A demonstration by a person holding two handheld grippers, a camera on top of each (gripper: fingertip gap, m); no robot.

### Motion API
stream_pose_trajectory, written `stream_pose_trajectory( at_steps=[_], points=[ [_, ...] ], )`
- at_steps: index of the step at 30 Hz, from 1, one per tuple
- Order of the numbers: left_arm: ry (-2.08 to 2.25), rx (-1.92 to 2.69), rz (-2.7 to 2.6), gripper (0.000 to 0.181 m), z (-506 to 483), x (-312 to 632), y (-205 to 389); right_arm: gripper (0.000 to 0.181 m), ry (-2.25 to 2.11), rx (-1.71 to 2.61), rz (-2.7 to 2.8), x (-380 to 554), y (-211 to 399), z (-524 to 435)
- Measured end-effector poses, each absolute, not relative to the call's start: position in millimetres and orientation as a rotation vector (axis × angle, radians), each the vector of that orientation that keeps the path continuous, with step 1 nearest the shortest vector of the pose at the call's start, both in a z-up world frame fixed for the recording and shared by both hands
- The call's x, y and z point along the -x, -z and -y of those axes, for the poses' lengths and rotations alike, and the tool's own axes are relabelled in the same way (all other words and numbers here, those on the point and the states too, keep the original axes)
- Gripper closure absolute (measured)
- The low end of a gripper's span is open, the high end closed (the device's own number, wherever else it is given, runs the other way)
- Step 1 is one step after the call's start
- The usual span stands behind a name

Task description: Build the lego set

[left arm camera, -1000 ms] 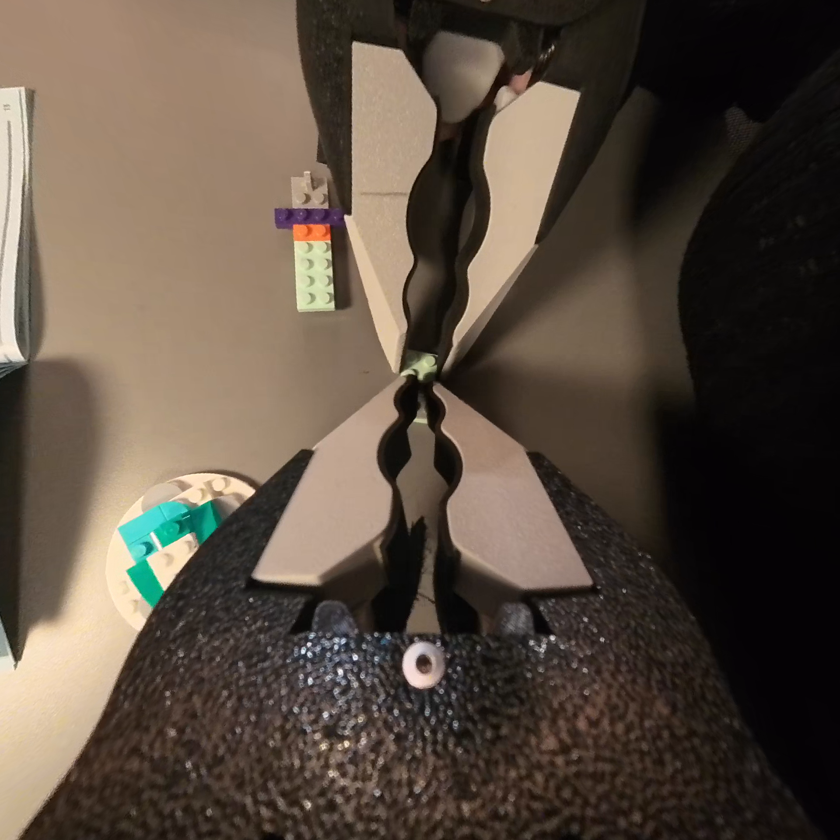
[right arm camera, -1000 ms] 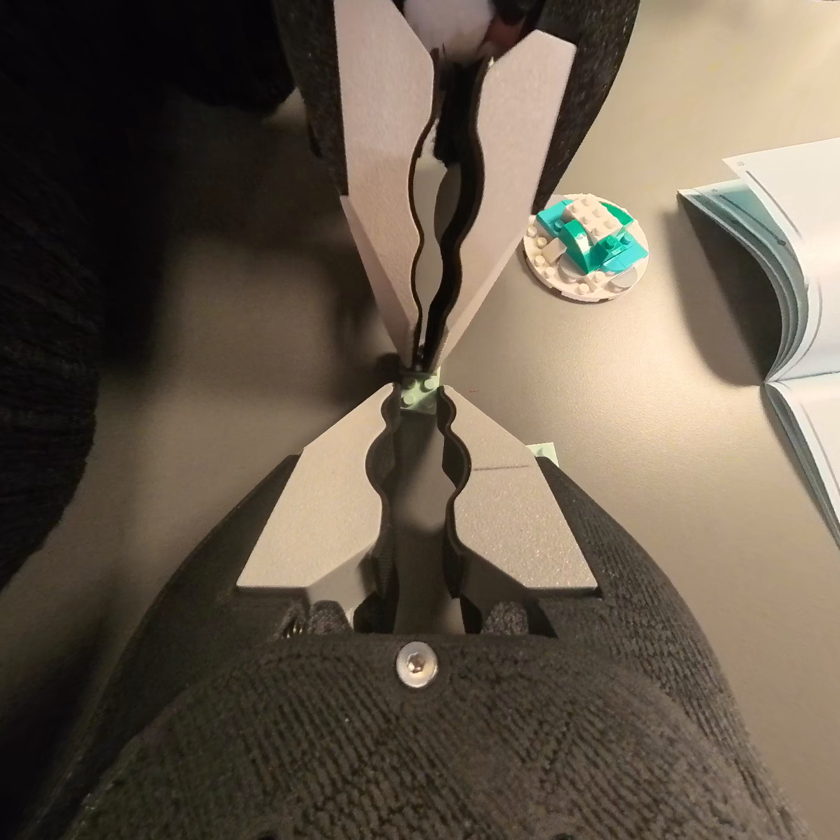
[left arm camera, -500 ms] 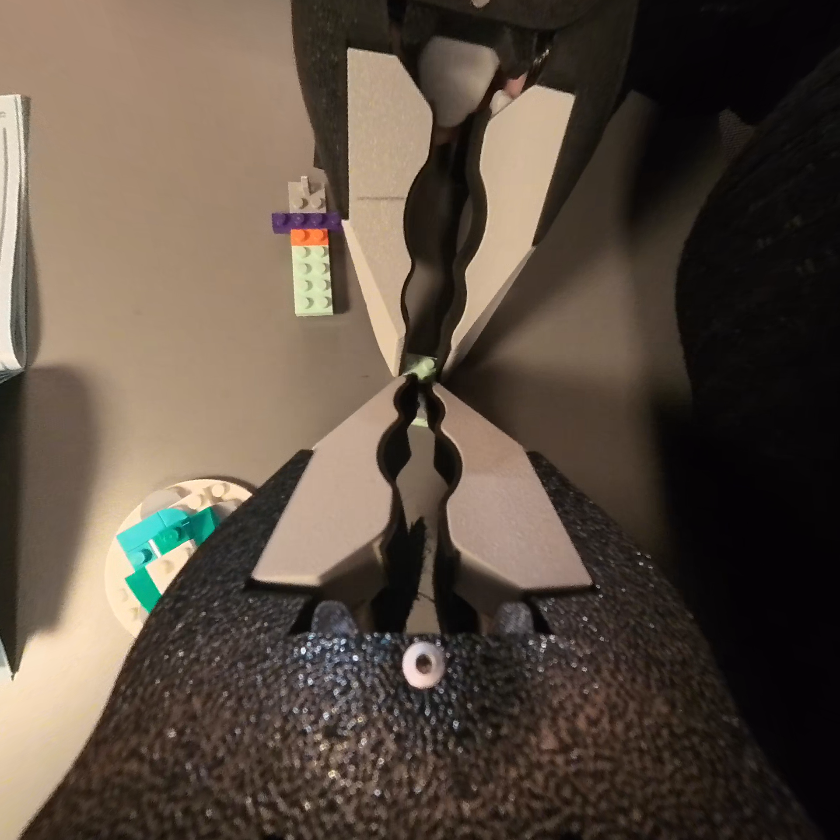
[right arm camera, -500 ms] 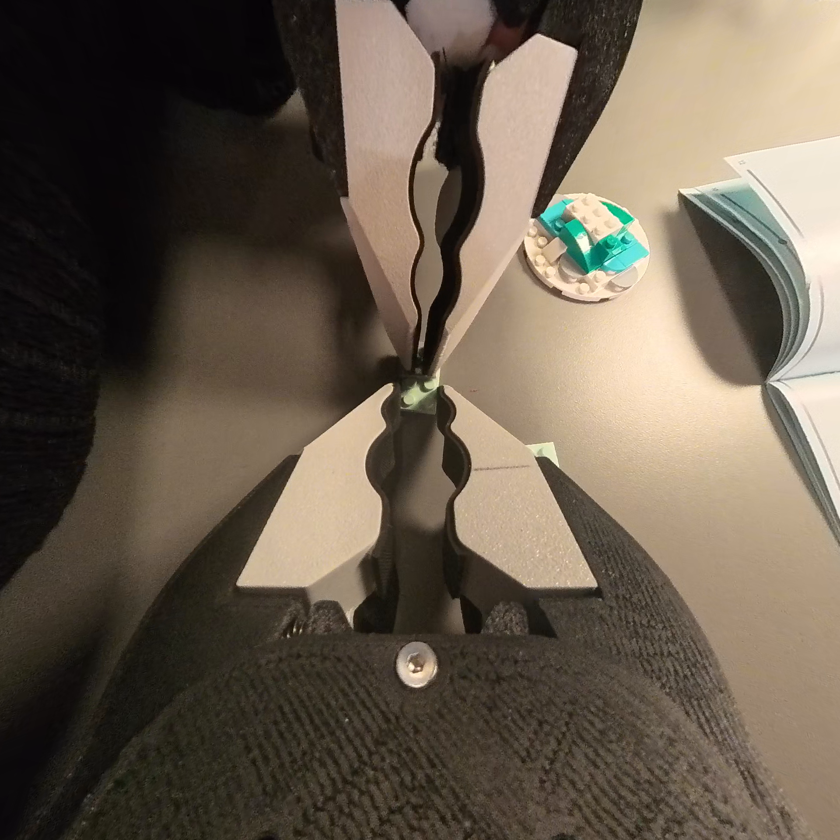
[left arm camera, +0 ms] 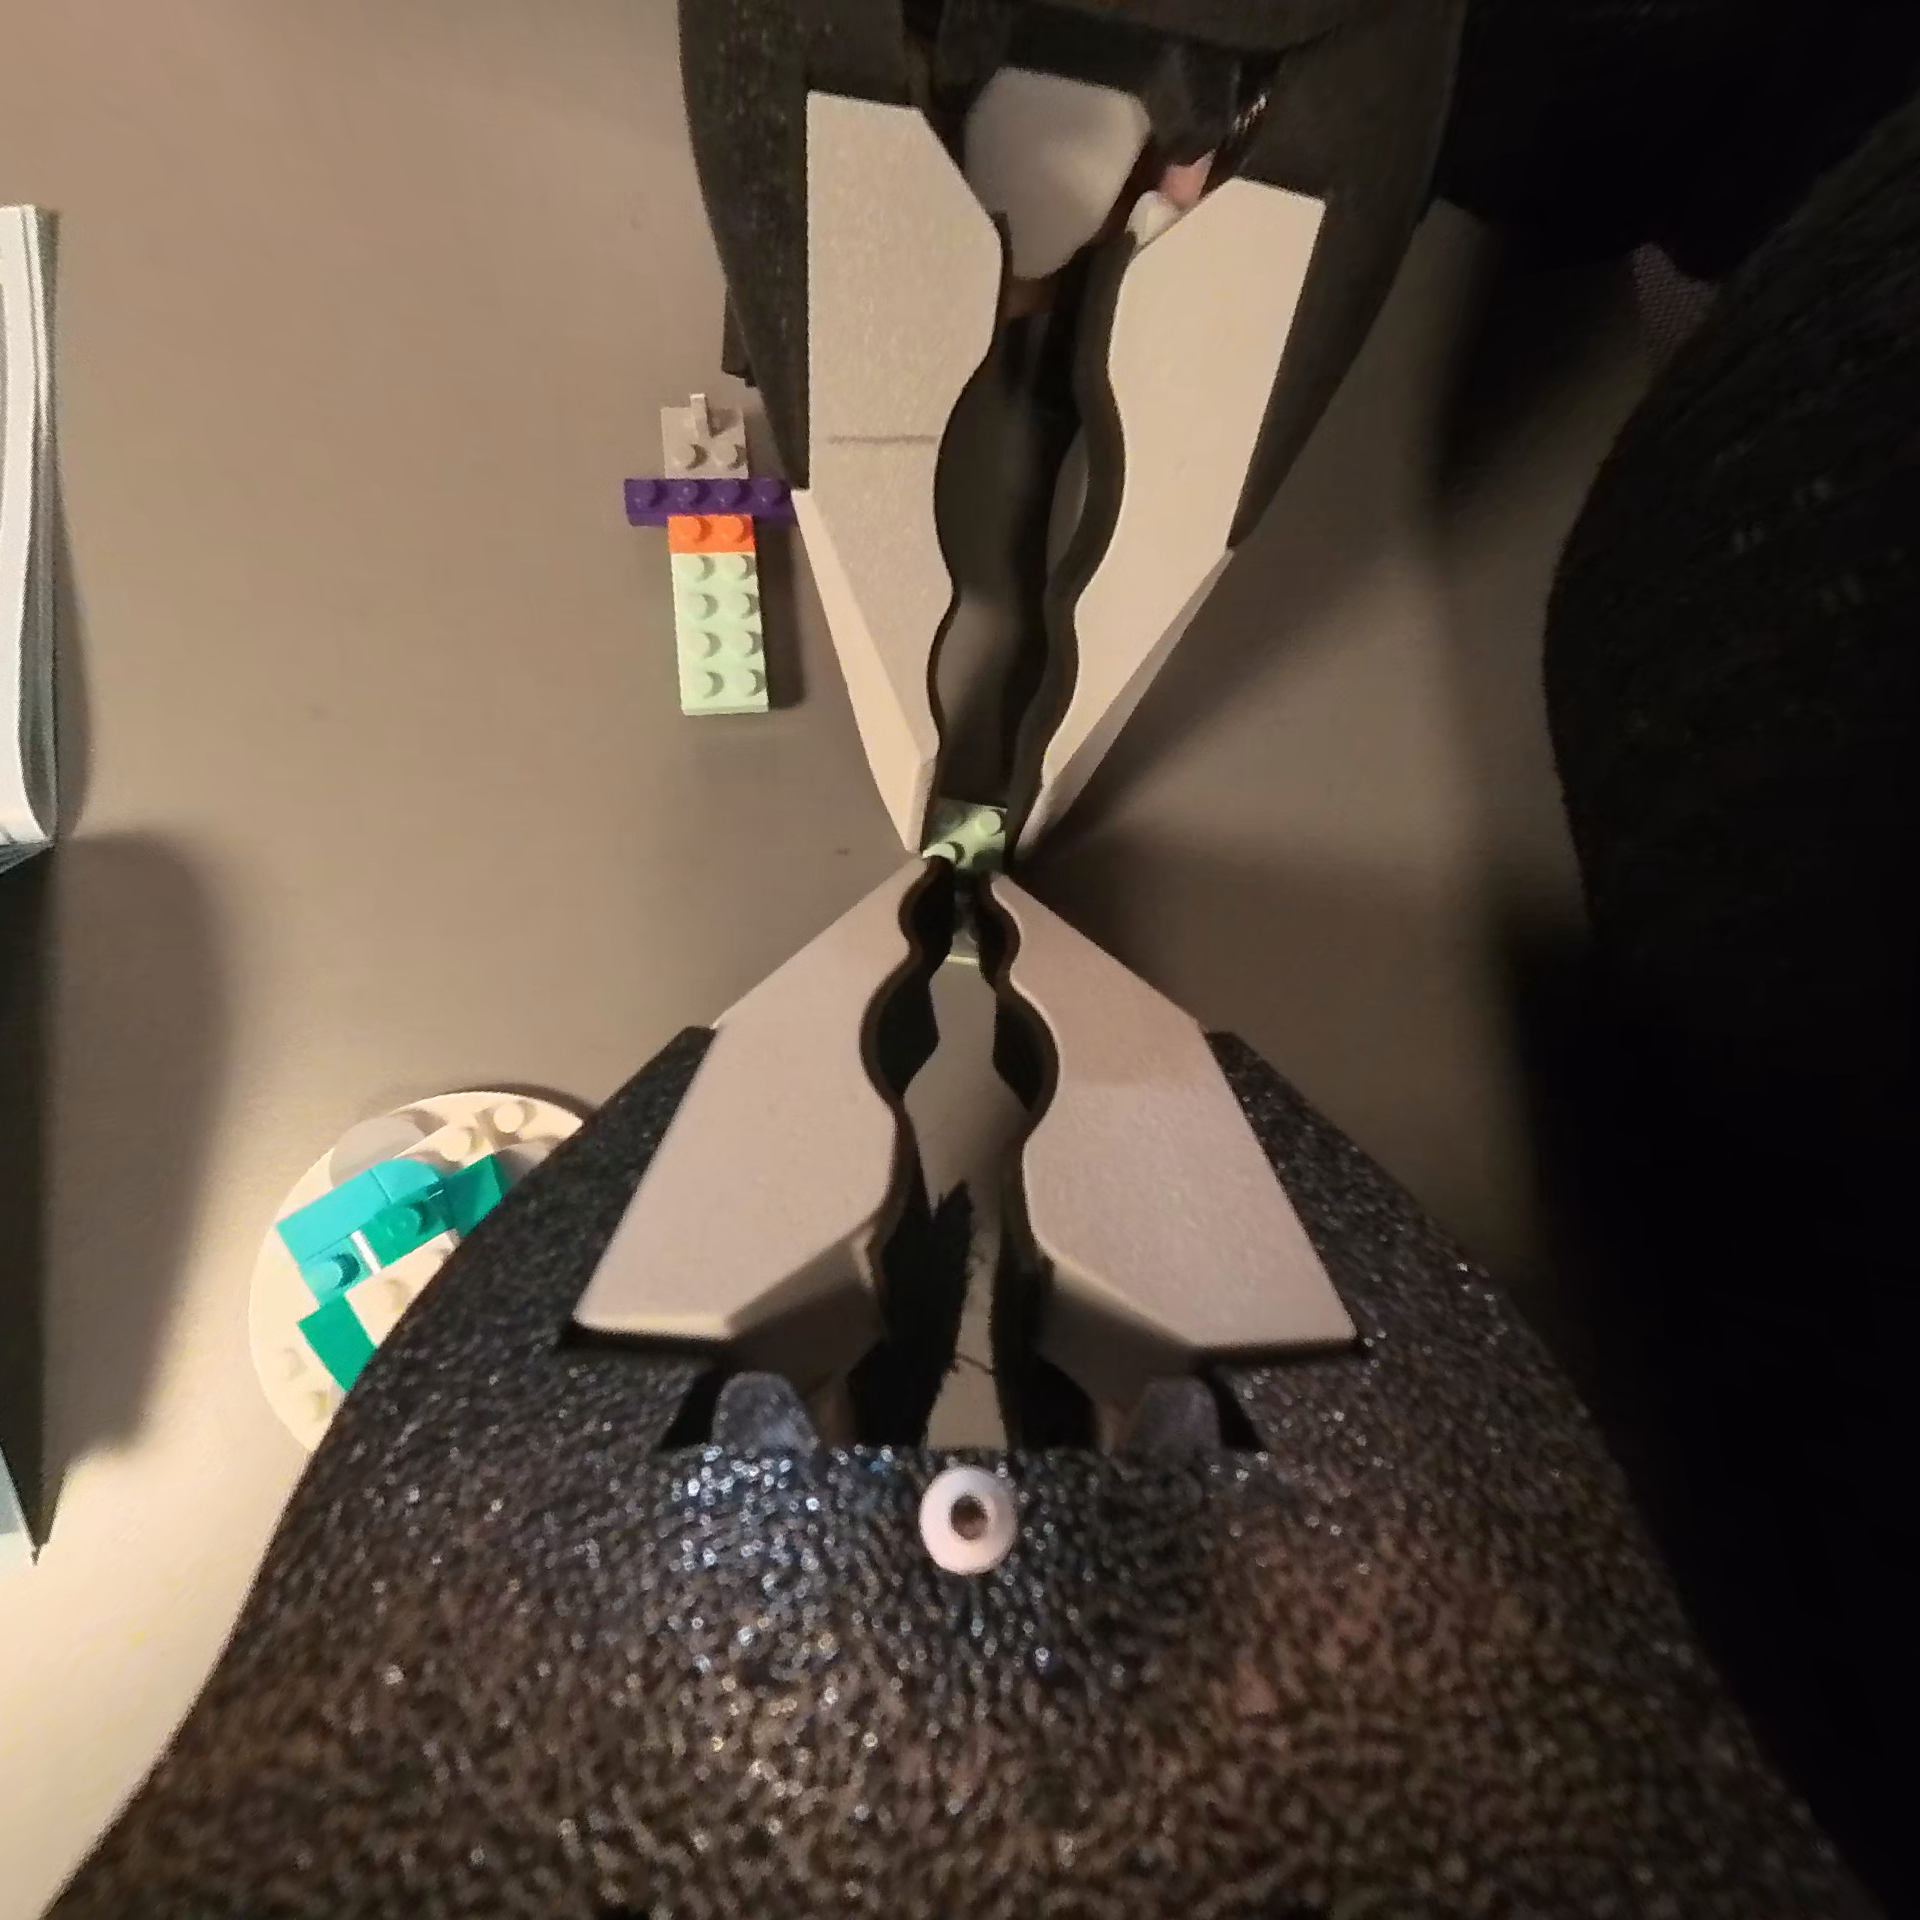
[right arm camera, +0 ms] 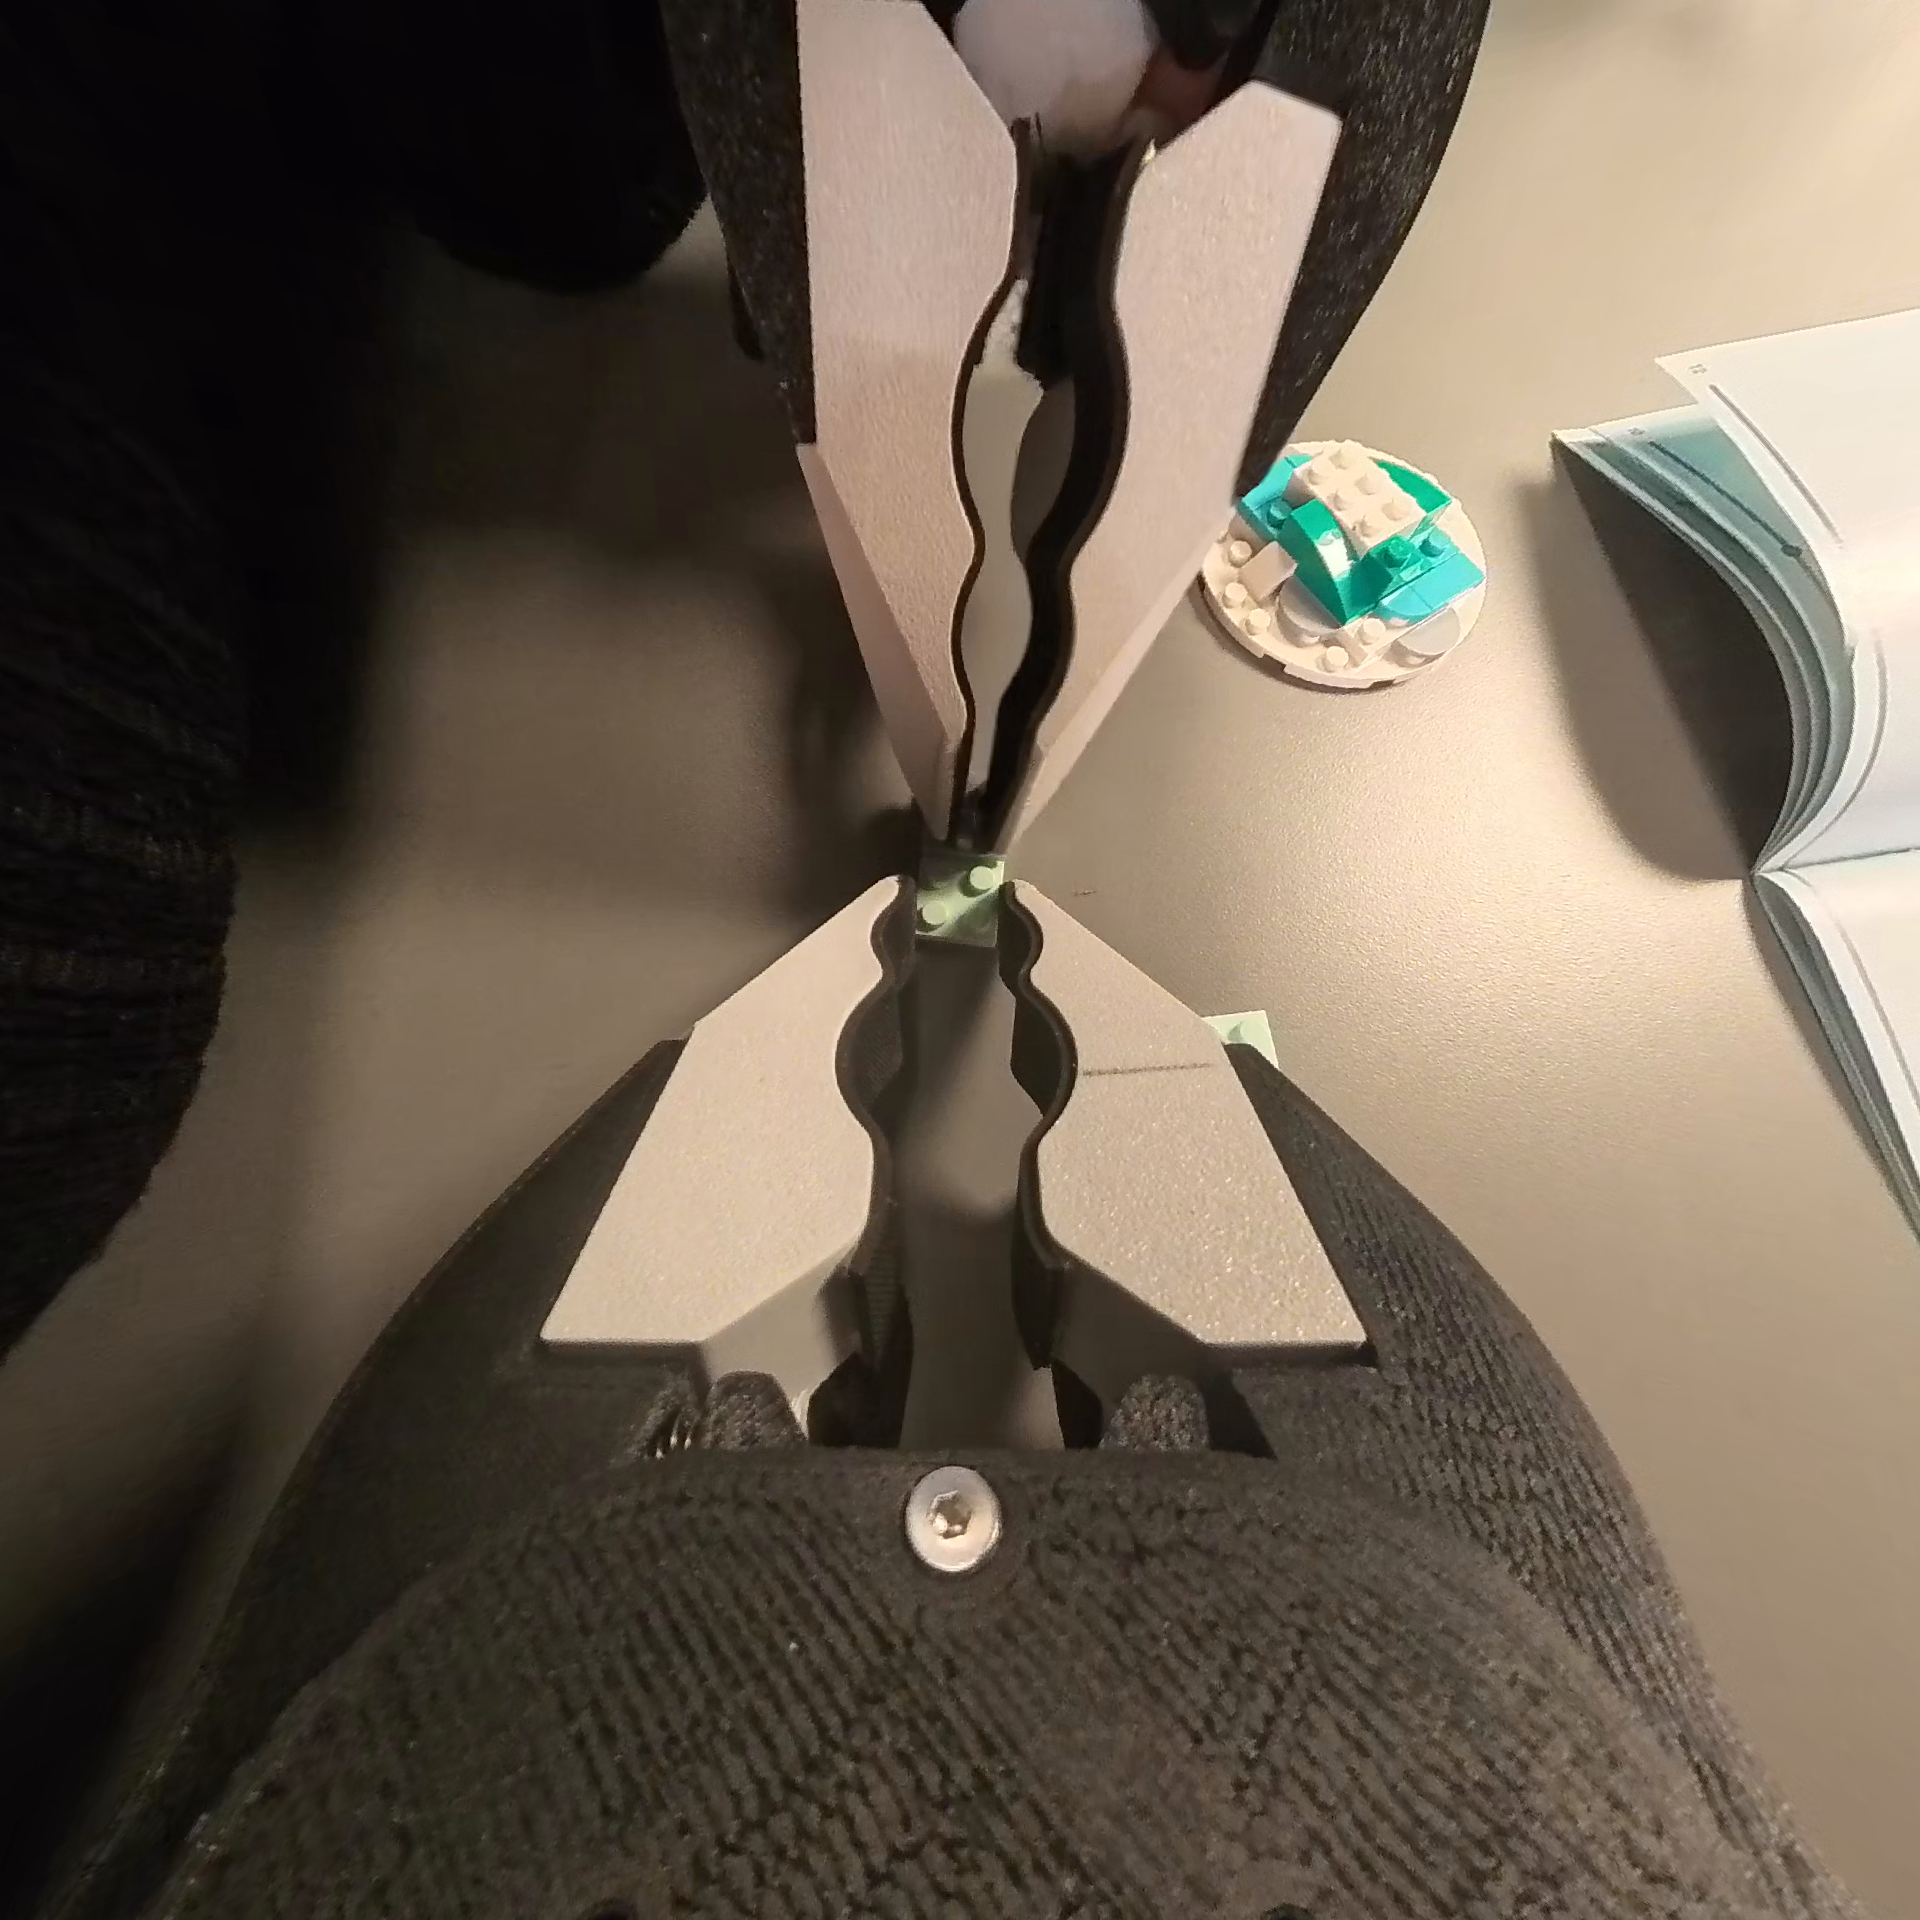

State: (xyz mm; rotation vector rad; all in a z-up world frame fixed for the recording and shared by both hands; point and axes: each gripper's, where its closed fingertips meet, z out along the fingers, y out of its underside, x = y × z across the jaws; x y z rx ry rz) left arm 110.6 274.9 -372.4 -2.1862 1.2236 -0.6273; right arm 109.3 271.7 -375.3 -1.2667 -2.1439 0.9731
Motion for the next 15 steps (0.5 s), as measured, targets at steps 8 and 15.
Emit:
stream_pose_trajectory(
  at_steps=[8, 15],
  points=[
    [0.615, 2.216, -1.196, 0.164, -274.2, -106.5, 373.9, 0.167, -0.973, 1.267, 2.144, -109.2, 375.3, -271.8],
    [0.616, 2.189, -1.145, 0.160, -270.4, -101.1, 368.8, 0.167, -0.975, 1.269, 2.144, -109.3, 375.3, -271.7]
  ],
)
